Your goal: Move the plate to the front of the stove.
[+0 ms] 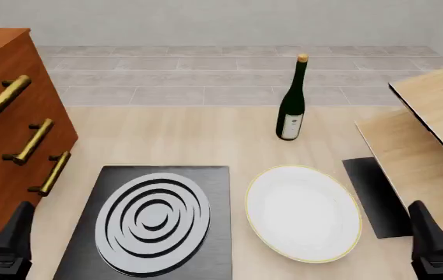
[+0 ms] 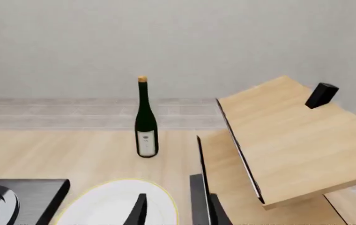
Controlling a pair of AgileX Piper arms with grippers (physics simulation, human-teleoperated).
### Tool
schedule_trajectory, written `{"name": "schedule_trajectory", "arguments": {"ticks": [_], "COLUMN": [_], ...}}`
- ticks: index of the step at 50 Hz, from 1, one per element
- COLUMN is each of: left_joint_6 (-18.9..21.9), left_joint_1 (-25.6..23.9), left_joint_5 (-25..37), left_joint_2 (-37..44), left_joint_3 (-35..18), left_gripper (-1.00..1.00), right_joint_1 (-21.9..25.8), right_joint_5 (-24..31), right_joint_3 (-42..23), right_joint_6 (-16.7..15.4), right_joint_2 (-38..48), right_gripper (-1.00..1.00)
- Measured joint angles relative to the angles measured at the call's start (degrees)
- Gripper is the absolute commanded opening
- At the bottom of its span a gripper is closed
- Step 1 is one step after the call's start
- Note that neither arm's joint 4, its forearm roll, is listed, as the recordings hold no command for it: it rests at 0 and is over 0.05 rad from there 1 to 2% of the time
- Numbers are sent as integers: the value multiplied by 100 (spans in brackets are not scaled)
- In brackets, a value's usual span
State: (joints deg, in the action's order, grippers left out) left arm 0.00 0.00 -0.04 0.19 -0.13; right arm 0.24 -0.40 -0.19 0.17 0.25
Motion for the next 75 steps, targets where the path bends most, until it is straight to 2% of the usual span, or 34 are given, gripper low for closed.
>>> {"name": "schedule_trajectory", "arguments": {"ticks": [20,26,35,41,49,55,62,67,75], "left_joint_6": [-1,-1,-1,-1,-1,-1,-1,-1,-1], "left_joint_1": [0,0,0,0,0,-1,0,0,-1], "left_joint_5": [-6,-6,-7,-7,-7,-7,-7,-7,-7], "left_joint_2": [20,22,23,23,23,23,23,23,23], "left_joint_3": [-10,-11,-11,-11,-11,-11,-12,-12,-12], "left_gripper": [100,100,100,100,100,100,100,100,100], "right_joint_1": [-65,-19,89,104,343,500,636,664,620], "right_joint_5": [59,573,1548,2054,2446,2538,2560,2516,2259], "right_joint_3": [-173,-829,-2240,-2944,-3327,-3297,-3167,-3022,-2676], "right_joint_6": [-64,111,370,711,1477,2090,2635,2886,3110], "right_joint_2": [299,477,1244,1867,2588,3015,3370,3549,3871], "right_gripper": [100,100,100,100,100,100,100,100,100]}}
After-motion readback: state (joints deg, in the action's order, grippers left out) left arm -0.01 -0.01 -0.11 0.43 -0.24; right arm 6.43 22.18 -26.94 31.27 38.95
